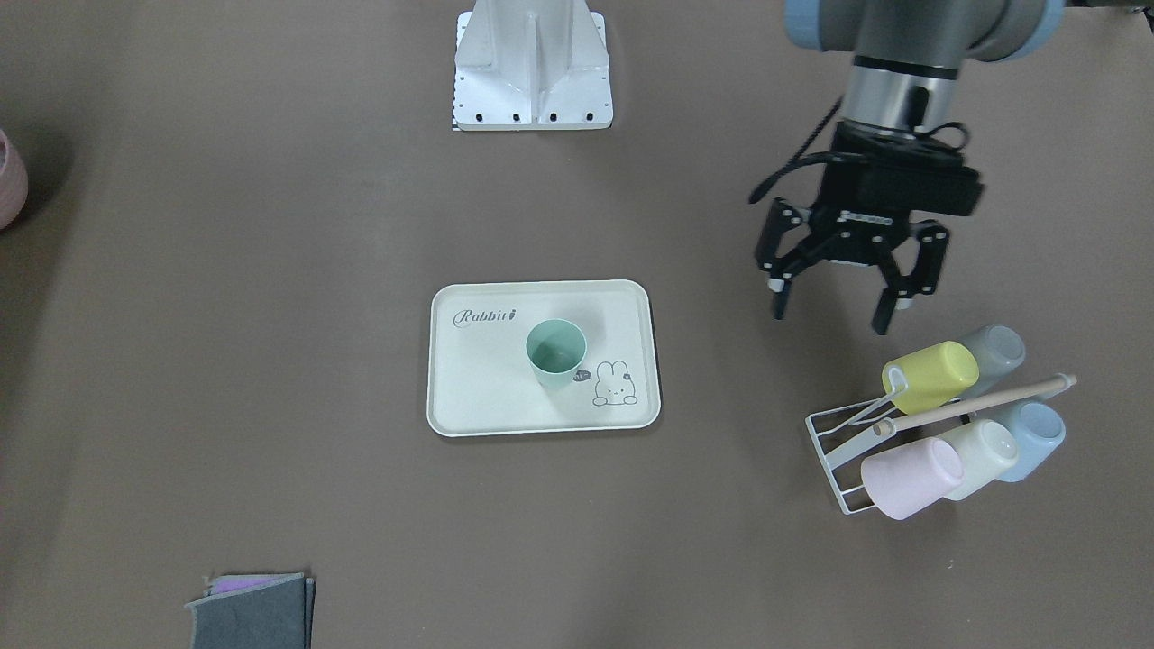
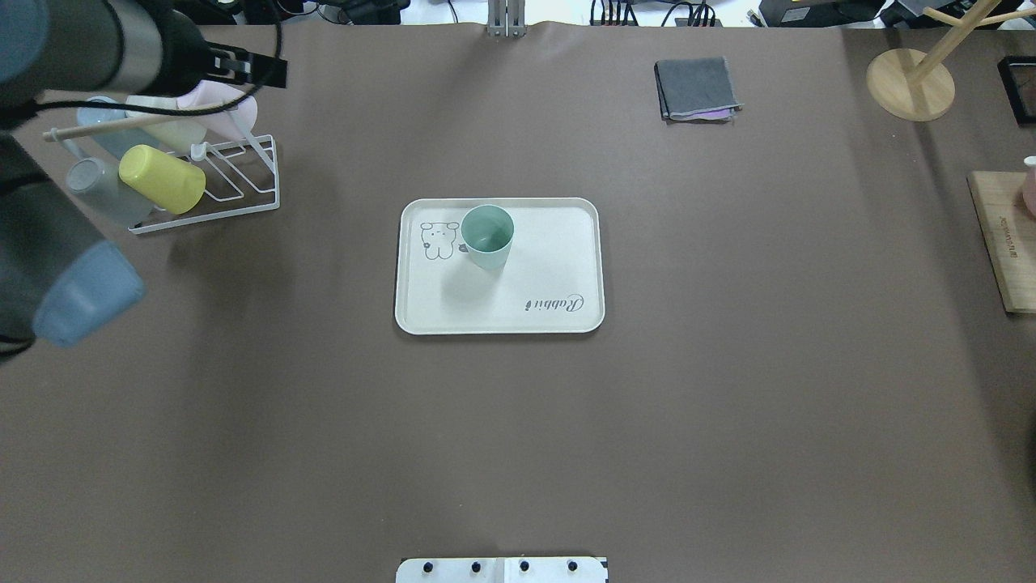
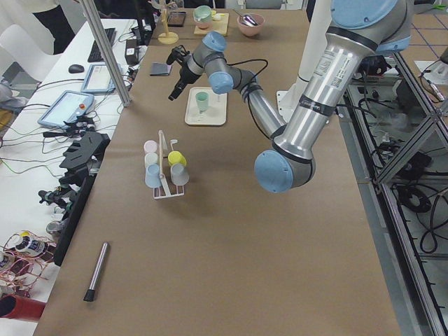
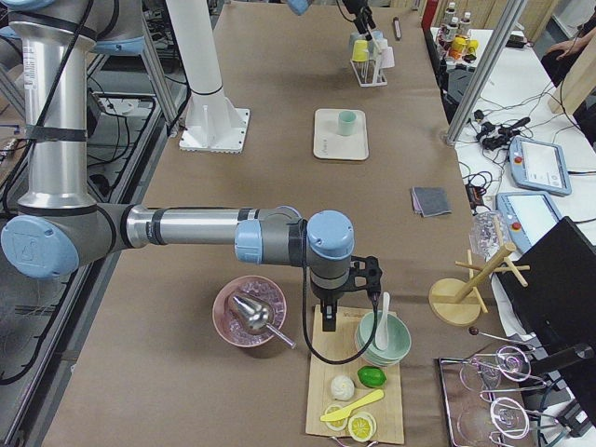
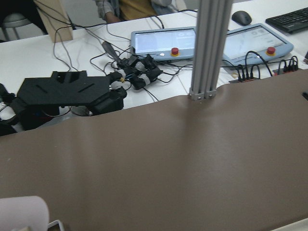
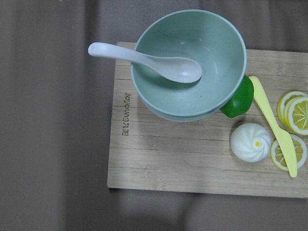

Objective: Pick up and place green cup on tray

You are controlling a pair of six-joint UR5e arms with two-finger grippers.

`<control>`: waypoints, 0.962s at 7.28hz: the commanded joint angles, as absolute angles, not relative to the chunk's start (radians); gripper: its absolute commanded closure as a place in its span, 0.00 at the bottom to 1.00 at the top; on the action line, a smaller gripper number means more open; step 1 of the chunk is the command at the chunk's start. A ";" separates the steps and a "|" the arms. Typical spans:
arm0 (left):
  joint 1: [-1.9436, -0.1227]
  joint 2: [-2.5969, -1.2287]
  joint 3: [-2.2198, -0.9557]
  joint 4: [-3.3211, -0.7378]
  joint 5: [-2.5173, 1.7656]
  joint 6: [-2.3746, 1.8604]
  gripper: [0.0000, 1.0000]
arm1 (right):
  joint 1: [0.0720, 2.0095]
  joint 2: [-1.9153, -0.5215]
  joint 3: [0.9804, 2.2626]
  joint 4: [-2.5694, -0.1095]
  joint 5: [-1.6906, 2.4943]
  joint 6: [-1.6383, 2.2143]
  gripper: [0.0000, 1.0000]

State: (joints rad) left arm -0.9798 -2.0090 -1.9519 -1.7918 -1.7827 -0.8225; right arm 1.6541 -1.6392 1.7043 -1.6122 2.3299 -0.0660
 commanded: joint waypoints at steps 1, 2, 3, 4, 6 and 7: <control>-1.254 -1.913 -1.918 -1.787 -2.100 -0.761 0.03 | 1.654 -1.638 1.706 -1.612 2.330 -0.066 0.00; -1.319 -1.851 -1.908 -1.776 -2.127 -0.532 0.03 | 1.654 -1.640 1.706 -1.612 2.330 -0.066 0.00; -1.388 -1.803 -1.881 -1.770 -2.134 -0.405 0.03 | 1.654 -1.641 1.704 -1.612 2.330 -0.066 0.00; -1.463 -1.772 -1.834 -1.770 -2.196 -0.340 0.03 | 1.654 -1.641 1.704 -1.612 2.330 -0.066 0.00; -1.587 -1.770 -1.671 -1.767 -2.278 -0.072 0.03 | 1.654 -1.641 1.704 -1.612 2.330 -0.066 0.00; -1.617 -1.747 -1.658 -1.703 -2.302 -0.031 0.03 | 1.654 -1.641 1.706 -1.612 2.330 -0.066 0.00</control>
State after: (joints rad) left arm -1.5690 -1.7666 -1.7017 -1.7512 -2.2689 -0.1197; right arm 1.6536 -1.6410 1.7045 -1.6122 2.3301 -0.0660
